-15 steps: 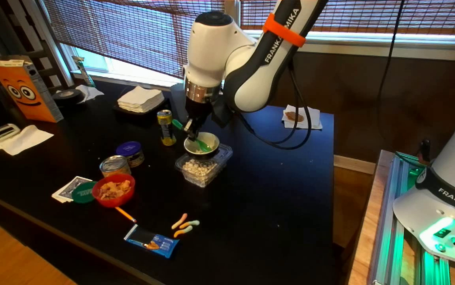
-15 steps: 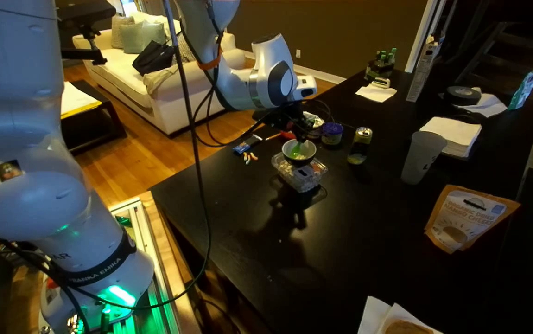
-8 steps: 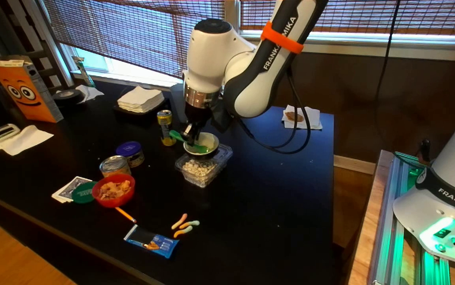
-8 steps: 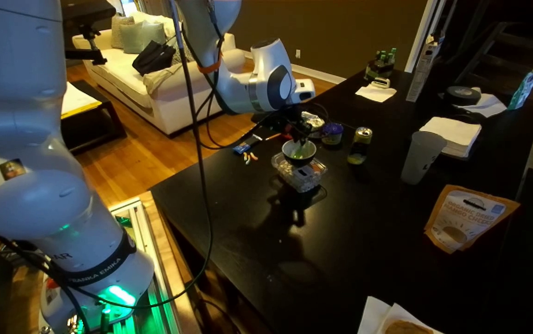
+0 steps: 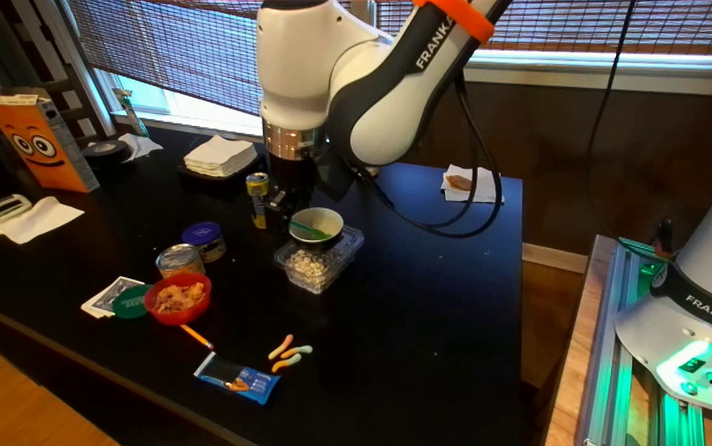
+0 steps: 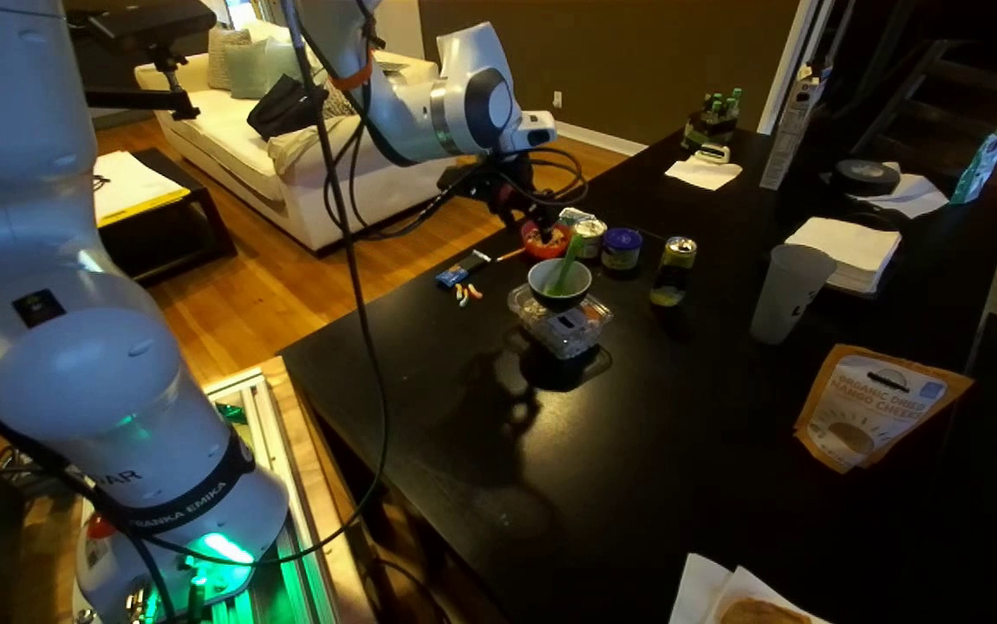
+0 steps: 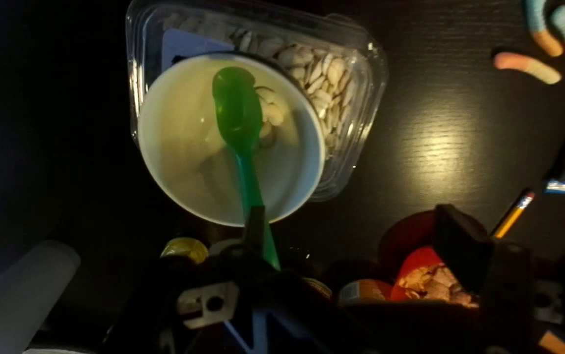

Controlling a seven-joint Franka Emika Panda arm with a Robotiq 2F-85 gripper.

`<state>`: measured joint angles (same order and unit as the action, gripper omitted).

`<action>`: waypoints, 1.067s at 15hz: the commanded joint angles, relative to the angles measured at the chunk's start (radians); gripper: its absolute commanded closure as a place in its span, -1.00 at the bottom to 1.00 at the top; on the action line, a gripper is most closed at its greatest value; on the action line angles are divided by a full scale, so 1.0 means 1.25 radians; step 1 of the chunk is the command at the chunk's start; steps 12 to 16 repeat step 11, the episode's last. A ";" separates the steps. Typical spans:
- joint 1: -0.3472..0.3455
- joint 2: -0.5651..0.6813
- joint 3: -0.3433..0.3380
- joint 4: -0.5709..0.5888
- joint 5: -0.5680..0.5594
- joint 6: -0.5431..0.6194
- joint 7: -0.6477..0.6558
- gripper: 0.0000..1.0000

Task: Put the spoon in the bowl

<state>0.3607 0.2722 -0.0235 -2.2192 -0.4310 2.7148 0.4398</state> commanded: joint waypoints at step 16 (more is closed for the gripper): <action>-0.033 -0.203 0.159 -0.063 0.059 -0.252 0.126 -1.00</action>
